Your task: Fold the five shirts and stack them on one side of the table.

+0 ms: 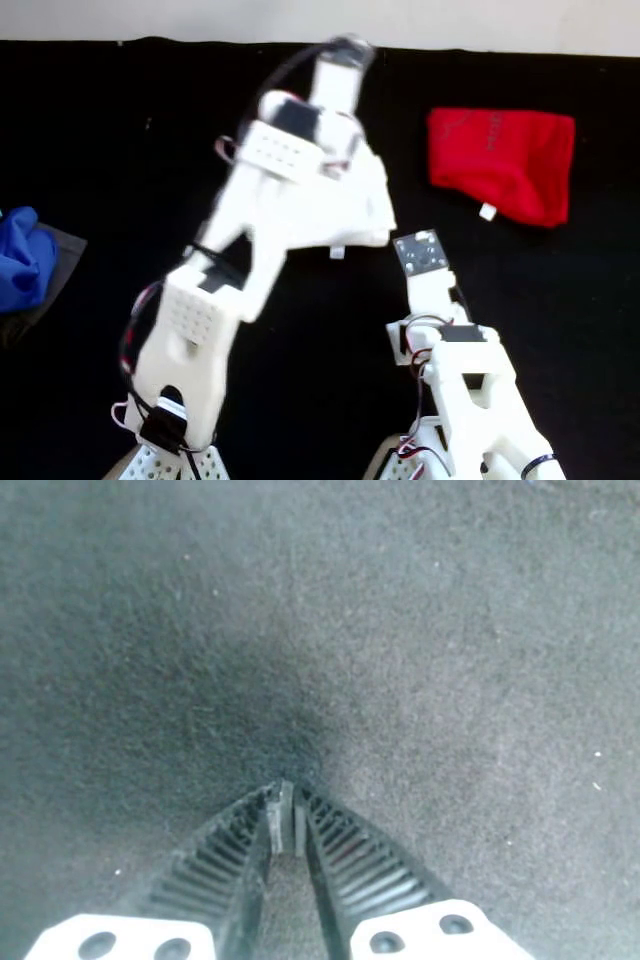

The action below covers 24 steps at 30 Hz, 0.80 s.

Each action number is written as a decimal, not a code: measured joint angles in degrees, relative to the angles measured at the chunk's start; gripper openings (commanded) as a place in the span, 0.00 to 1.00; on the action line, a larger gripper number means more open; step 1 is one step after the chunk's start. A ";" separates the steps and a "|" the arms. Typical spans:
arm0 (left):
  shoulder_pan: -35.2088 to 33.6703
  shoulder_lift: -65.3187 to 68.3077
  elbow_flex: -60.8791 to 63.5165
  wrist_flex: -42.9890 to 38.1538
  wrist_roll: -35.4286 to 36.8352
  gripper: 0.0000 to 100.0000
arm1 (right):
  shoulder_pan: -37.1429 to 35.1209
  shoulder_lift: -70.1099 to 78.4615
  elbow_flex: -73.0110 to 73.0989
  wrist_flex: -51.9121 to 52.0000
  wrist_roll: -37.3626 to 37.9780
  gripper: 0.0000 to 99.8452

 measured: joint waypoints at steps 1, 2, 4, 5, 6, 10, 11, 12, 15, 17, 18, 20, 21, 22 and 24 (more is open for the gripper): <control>-0.88 -0.26 -0.70 3.16 0.00 0.01 | 0.00 0.00 0.00 0.00 0.00 0.01; -1.49 -0.26 -0.97 5.98 0.00 0.01 | 0.00 0.00 0.00 0.00 0.00 0.01; -2.46 -0.26 -1.23 11.08 0.00 0.01 | 0.00 0.00 0.00 0.00 0.00 0.01; -3.16 -0.26 -1.23 12.92 0.00 0.01 | 0.00 0.00 0.00 0.00 0.00 0.01; -4.04 -0.26 -1.23 13.89 0.00 0.01 | 0.00 0.00 0.00 0.00 0.00 0.01; -7.47 -0.26 1.41 14.68 0.00 0.01 | 0.00 0.00 0.00 0.00 0.00 0.01; -7.82 -0.26 3.25 14.68 0.00 0.01 | 0.00 0.00 0.00 0.00 0.00 0.01; -7.82 -0.26 5.36 14.68 0.00 0.01 | 0.00 0.00 0.00 0.00 0.00 0.01; -7.38 -0.26 12.04 14.42 0.00 0.01 | 0.00 0.00 0.00 0.00 0.00 0.01; -7.38 -0.26 15.82 12.22 0.00 0.01 | 0.00 0.00 0.00 0.00 0.00 0.01; -7.47 -0.26 17.32 10.81 0.00 0.01 | 0.00 0.00 0.00 0.00 0.00 0.01; -7.47 -0.26 19.87 8.35 0.09 0.01 | 0.00 0.00 0.00 0.00 0.00 0.01; -7.47 -0.26 20.84 7.56 0.09 0.01 | 0.00 0.00 0.00 0.00 0.00 0.01; -7.47 -0.26 21.63 7.12 0.09 0.01 | 0.00 0.00 0.00 0.00 0.00 0.01; -7.47 -0.26 21.71 6.86 0.09 0.01 | 0.00 0.00 0.00 0.00 0.00 0.01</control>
